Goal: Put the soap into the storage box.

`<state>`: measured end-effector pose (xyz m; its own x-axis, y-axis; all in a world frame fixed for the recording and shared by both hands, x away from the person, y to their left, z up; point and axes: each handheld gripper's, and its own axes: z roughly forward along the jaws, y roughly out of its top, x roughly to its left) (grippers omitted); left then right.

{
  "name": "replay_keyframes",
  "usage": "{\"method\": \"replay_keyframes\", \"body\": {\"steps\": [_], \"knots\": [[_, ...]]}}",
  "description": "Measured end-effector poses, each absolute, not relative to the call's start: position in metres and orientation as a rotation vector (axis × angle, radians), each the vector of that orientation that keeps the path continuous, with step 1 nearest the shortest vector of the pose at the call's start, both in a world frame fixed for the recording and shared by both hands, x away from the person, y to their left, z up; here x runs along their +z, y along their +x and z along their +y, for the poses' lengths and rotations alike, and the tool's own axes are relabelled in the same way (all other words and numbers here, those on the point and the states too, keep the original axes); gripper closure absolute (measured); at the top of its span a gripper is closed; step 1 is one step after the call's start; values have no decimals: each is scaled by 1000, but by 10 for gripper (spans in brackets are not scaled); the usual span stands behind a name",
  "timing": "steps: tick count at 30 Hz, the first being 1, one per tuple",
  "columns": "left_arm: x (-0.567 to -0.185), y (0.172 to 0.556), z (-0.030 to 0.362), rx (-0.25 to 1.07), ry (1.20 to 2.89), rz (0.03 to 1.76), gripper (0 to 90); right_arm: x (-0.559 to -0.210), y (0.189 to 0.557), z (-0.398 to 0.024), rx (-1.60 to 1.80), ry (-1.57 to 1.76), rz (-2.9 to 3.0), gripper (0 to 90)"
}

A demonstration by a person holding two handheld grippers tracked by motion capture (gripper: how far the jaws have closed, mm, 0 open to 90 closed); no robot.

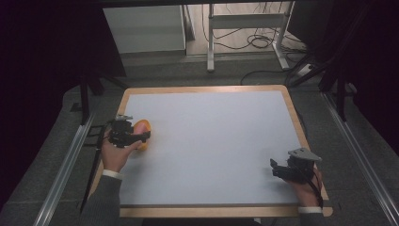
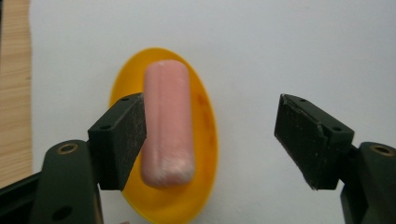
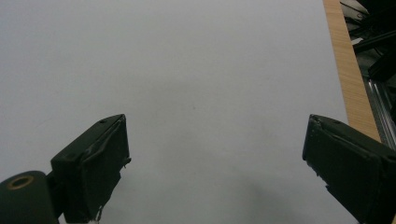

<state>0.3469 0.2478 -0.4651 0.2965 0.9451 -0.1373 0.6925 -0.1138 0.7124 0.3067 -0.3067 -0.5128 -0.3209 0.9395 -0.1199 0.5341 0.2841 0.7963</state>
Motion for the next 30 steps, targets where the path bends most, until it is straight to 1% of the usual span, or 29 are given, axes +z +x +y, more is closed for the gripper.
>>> {"method": "replay_keyframes", "body": {"steps": [6, 16, 24, 30], "knots": [[-464, 332, 244, 464, 1881, 1393, 255, -513, 306, -306, 880, 1315, 1968, 69], [-480, 302, 234, 390, 1942, 1300, 242, -513, 306, -306, 877, 1316, 1971, 69], [-500, 283, 231, 350, 1946, 1287, 238, -512, 305, -306, 883, 1316, 1959, 73], [-509, 278, 231, 330, 1962, 1295, 236, -510, 305, -306, 890, 1305, 1953, 73]]}}
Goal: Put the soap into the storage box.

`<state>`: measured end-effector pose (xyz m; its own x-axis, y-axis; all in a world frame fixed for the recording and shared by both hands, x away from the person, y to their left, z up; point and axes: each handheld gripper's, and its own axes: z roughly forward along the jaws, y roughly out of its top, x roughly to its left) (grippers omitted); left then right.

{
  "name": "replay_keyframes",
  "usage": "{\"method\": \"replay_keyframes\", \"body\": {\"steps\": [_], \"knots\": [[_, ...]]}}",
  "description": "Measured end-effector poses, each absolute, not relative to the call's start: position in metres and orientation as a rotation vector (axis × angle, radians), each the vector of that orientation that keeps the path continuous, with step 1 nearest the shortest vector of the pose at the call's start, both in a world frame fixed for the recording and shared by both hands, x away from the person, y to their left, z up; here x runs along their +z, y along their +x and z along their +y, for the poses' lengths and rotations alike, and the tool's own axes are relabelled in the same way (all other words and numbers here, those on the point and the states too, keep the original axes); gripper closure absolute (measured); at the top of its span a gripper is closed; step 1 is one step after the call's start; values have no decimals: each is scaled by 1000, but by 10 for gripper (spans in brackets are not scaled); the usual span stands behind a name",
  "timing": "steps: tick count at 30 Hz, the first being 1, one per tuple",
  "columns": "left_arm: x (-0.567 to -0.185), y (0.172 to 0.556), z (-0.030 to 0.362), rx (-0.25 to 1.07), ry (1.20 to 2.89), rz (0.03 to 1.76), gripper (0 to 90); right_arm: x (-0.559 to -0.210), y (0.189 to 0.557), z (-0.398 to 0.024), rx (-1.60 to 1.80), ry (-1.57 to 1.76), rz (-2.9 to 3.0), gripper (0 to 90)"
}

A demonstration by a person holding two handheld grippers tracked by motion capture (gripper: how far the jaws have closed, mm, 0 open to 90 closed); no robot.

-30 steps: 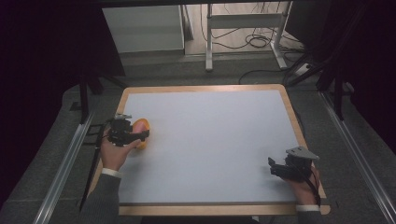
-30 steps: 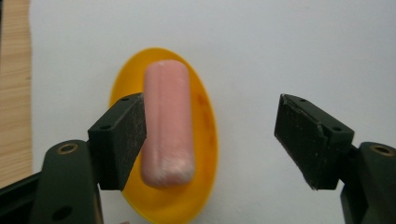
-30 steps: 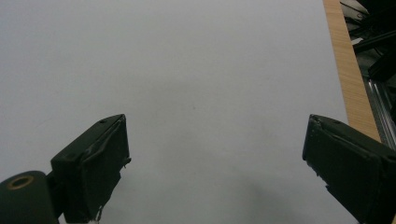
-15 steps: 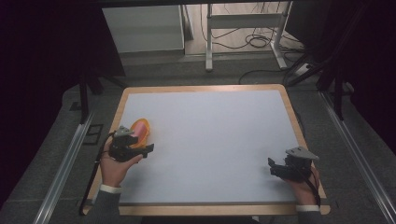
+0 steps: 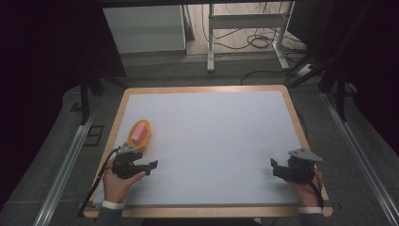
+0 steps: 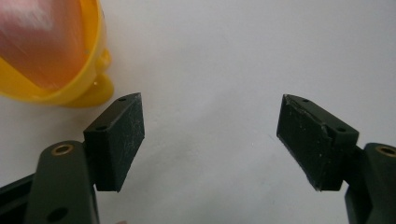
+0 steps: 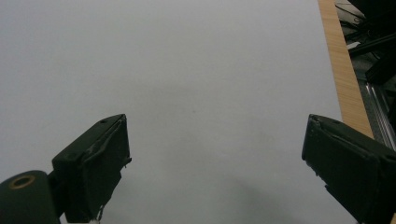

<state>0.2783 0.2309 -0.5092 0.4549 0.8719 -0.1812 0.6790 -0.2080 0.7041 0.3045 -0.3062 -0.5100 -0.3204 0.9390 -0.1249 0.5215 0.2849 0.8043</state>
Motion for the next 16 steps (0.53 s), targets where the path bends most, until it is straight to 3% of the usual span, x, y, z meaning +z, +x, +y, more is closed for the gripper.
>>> {"method": "replay_keyframes", "body": {"steps": [16], "knots": [[-510, 277, 228, 329, 1943, 1289, 239, -510, 305, -304, 904, 1281, 1967, 73]]}}
